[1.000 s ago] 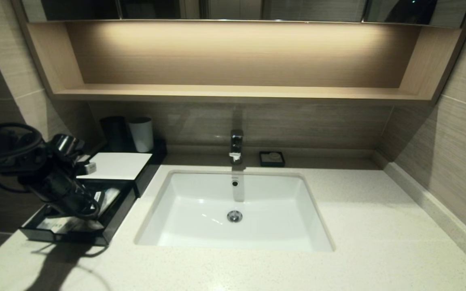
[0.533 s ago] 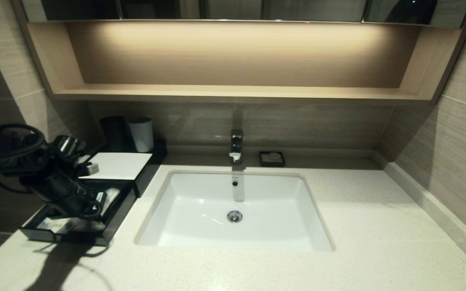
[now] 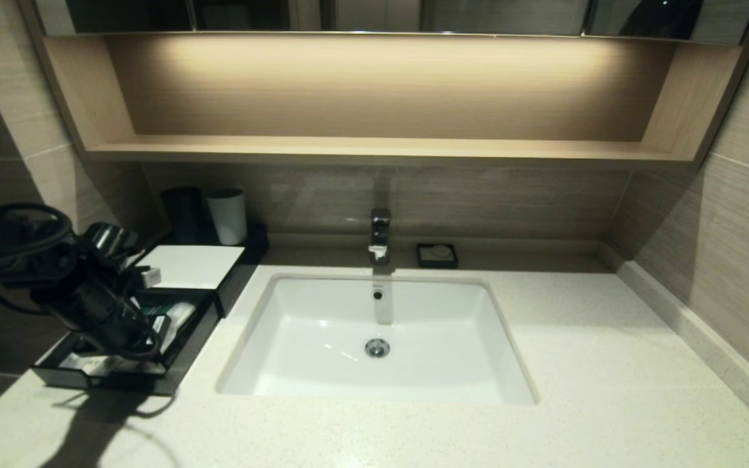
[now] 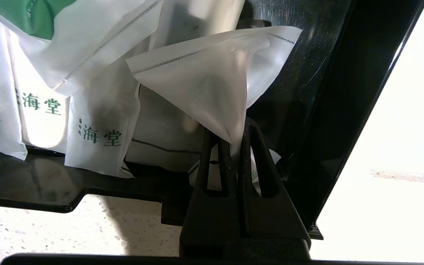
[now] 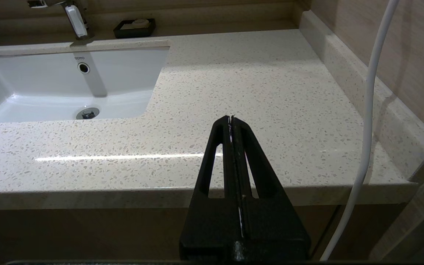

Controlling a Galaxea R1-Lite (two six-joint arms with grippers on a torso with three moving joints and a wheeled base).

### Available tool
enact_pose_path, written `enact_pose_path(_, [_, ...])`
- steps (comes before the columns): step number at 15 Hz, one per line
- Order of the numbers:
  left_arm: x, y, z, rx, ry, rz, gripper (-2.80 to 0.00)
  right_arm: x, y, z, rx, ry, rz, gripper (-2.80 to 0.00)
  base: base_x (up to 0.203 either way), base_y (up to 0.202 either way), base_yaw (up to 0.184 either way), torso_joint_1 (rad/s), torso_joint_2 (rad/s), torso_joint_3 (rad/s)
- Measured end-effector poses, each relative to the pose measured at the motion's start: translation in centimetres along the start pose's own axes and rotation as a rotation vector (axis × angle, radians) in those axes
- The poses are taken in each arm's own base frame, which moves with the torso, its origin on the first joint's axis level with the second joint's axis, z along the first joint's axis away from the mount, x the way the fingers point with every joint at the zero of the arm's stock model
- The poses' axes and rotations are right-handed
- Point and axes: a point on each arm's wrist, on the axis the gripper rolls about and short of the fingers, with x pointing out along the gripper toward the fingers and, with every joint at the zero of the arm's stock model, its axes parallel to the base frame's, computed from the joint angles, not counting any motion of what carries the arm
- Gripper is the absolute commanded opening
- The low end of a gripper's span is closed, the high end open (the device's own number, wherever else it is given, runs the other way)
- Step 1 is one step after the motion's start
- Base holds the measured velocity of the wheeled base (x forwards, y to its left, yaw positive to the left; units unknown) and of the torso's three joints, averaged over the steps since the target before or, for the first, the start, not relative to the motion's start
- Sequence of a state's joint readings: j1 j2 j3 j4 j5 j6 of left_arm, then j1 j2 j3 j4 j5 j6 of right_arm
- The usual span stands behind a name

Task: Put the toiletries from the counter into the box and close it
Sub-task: Place the bathroom toiletry into the drawer

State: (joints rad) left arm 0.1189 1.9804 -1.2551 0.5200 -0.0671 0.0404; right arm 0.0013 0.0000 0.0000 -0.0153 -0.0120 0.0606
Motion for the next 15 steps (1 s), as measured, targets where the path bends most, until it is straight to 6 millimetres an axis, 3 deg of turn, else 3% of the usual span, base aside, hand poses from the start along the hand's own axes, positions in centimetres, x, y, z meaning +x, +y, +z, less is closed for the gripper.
enact_pose_path(1, [-0.1,0.0,0.0,-0.002,-0.002,0.001,-2.80,0.0,0.0,0.0,0.000,0.000,0.000,-2.80,0.000,0.000,0.000,0.000,0.00,0.000])
enact_pose_path(2, [-0.1,0.0,0.0,-0.004,-0.004,0.003,-2.12,0.0,0.0,0.0,0.000,0.000,0.000,-2.80,0.000,0.000,0.000,0.000,0.00,0.000])
enact_pose_path(3, [-0.2,0.0,0.0,-0.003,-0.007,0.006,0.00,0.0,0.0,0.0,0.000,0.000,0.000,-2.80,0.000,0.000,0.000,0.000,0.00,0.000])
enact_pose_path(11, [-0.8,0.0,0.0,0.000,-0.024,0.006,0.00,0.0,0.0,0.0,0.000,0.000,0.000,-2.80,0.000,0.000,0.000,0.000,0.00,0.000])
enact_pose_path(15, [-2.9,0.2,0.3,-0.002,-0.112,0.014,0.00,0.0,0.0,0.0,0.000,0.000,0.000,-2.80,0.000,0.000,0.000,0.000,0.00,0.000])
